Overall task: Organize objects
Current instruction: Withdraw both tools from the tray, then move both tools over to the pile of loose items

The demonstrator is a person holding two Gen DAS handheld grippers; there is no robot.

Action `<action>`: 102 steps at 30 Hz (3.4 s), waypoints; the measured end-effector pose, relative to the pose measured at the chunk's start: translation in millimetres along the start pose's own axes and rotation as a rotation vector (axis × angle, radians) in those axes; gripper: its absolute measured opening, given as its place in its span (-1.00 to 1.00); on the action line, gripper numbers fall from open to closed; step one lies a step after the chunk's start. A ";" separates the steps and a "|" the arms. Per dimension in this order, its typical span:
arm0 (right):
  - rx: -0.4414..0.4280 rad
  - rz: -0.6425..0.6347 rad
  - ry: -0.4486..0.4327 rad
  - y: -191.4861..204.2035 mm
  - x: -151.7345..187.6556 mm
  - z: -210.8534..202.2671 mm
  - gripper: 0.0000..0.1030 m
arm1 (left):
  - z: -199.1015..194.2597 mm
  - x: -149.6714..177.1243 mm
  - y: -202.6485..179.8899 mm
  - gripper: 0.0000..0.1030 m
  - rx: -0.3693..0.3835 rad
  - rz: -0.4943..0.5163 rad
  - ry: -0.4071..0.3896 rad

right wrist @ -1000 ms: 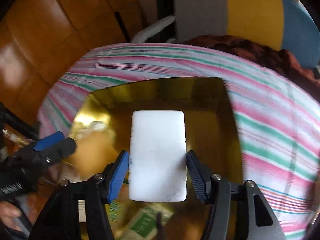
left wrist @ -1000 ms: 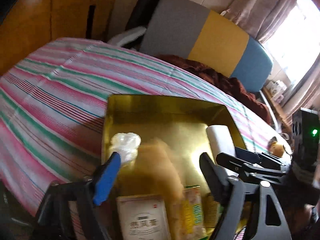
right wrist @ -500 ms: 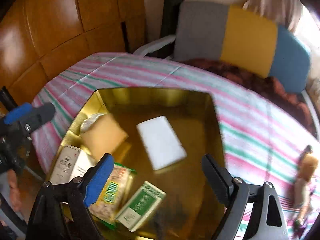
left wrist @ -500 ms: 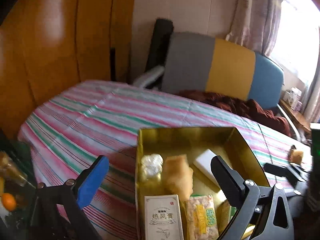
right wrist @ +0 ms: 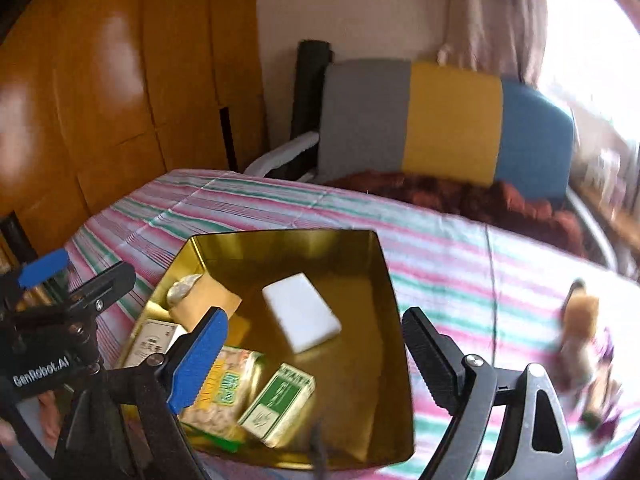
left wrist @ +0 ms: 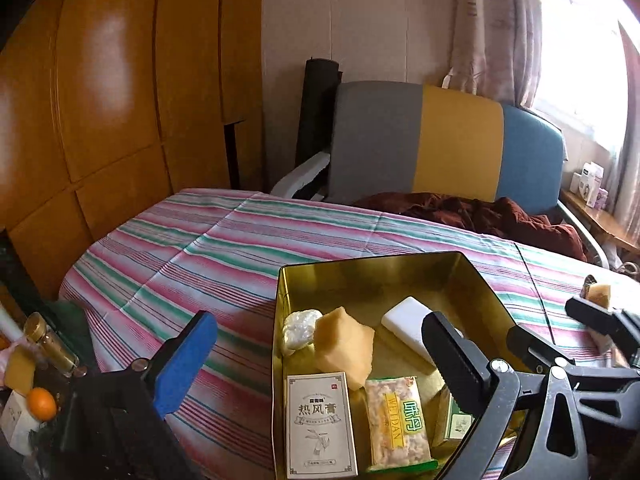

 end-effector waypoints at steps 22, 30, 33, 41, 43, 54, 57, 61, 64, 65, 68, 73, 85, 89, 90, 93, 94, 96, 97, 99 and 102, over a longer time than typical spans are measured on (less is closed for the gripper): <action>0.071 -0.005 0.059 -16.5 43.0 -7.6 0.65 | -12.1 20.3 -23.3 0.99 -0.010 0.082 0.004; 0.084 0.020 0.076 -30.7 48.6 -7.2 0.65 | -11.7 25.6 -39.1 0.99 0.018 0.133 0.028; 0.092 0.031 0.081 -37.0 51.7 -7.6 0.65 | -11.9 27.6 -43.8 0.99 0.022 0.148 0.033; 0.129 0.075 0.087 -63.9 55.7 -12.3 0.65 | -13.9 32.0 -56.8 0.99 0.030 0.199 0.030; 0.146 0.086 0.090 -72.4 55.9 -13.5 0.65 | -14.0 33.2 -60.3 0.99 0.037 0.210 0.034; 0.258 0.210 0.103 -152.2 58.1 -32.5 0.65 | -8.3 40.5 -78.1 0.99 0.117 0.232 0.101; 0.299 0.242 0.116 -175.8 63.9 -40.3 0.65 | -4.4 43.9 -84.1 0.99 0.163 0.226 0.152; 0.364 0.305 0.120 -214.9 74.6 -56.9 0.65 | 0.3 48.0 -91.8 0.99 0.199 0.224 0.203; 0.428 0.370 0.114 -250.1 84.7 -73.4 0.65 | -0.5 52.6 -99.2 0.99 0.214 0.249 0.209; 0.449 0.398 0.113 -263.9 89.5 -78.9 0.65 | -1.9 54.2 -101.9 0.99 0.228 0.258 0.207; 0.509 0.499 0.105 -301.0 107.3 -91.1 0.65 | 0.6 57.4 -109.0 0.99 0.270 0.268 0.239; 0.559 0.705 0.098 -345.4 148.1 -105.5 0.65 | 8.4 62.7 -124.2 0.99 0.323 0.266 0.317; 0.489 0.906 0.057 -370.3 181.5 -116.3 0.65 | 16.9 76.3 -224.4 0.99 0.507 0.356 0.416; 0.463 0.916 0.040 -370.0 181.3 -115.5 0.65 | 26.6 84.6 -269.2 0.99 0.532 0.404 0.412; 0.454 0.917 0.039 -369.7 180.9 -114.6 0.65 | 30.0 87.3 -279.2 0.99 0.538 0.416 0.422; 0.423 0.919 0.037 -370.5 180.1 -110.0 0.65 | 40.6 96.0 -309.2 0.99 0.559 0.437 0.471; 0.417 0.920 0.036 -370.6 179.9 -108.7 0.65 | 43.7 98.7 -319.7 0.99 0.571 0.440 0.490; 0.404 0.919 0.032 -370.3 179.6 -108.1 0.65 | 49.7 104.7 -340.7 0.99 0.586 0.451 0.528; 0.398 0.920 0.029 -370.5 179.5 -107.5 0.65 | 54.2 108.1 -353.3 0.99 0.587 0.460 0.550; 0.384 0.922 0.022 -370.9 179.4 -107.1 0.65 | 59.1 112.8 -369.4 0.99 0.578 0.473 0.556; 0.357 0.931 0.019 -371.5 180.6 -106.0 0.65 | 68.6 110.1 -391.0 0.99 0.569 0.475 0.536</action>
Point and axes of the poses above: each gripper's, at about its wrist camera, not at the fingertips, and z roughly the way its jaws point, y to its left, x to its underside, the point moved 1 cm from there along z, roughly the way its jaws point, and after that the axes turned 12 degrees about -z, right-handed, at the moved point
